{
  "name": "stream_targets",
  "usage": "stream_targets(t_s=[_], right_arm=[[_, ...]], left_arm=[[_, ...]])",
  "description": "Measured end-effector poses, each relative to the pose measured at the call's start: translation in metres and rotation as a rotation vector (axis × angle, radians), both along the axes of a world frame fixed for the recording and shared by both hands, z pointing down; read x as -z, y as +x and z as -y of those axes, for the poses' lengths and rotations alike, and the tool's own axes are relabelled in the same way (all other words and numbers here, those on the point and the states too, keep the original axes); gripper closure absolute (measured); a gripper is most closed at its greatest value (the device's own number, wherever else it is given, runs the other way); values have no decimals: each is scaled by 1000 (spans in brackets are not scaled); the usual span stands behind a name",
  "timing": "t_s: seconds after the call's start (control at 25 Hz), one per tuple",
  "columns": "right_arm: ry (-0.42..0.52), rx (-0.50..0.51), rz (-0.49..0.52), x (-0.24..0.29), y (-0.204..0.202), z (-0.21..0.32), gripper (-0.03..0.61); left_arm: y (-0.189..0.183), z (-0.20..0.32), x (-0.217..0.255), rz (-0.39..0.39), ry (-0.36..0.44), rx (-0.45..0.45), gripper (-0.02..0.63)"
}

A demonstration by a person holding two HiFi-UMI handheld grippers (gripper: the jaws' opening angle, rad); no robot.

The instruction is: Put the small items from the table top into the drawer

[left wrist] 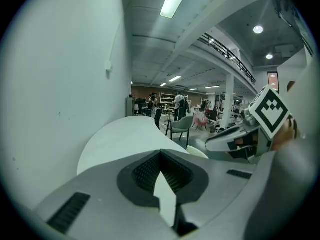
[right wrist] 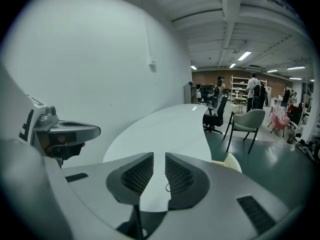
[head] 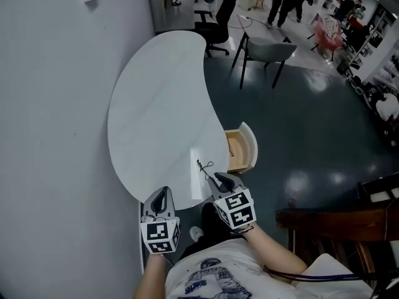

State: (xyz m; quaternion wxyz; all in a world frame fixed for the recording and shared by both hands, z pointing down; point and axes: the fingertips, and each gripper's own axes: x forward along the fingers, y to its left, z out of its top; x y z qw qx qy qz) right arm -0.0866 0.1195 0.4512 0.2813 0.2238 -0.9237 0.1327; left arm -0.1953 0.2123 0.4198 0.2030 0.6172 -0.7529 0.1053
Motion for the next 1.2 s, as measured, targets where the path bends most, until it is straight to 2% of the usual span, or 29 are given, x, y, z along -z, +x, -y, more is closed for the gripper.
stream_targets(t_s=[0.4,0.84,1.2], right_arm=[[-103,45,-75,-70,-31,35,468],[-165,97,-168,-134,-61,64,466],[-210,135,-262,-162,-70,71,468]], left_arm=[[-25,42,-45,-28,-88,1,594],[-48,86,-86,-61,-148,2,594],[-64,104,-107,-94,-186,12,594]])
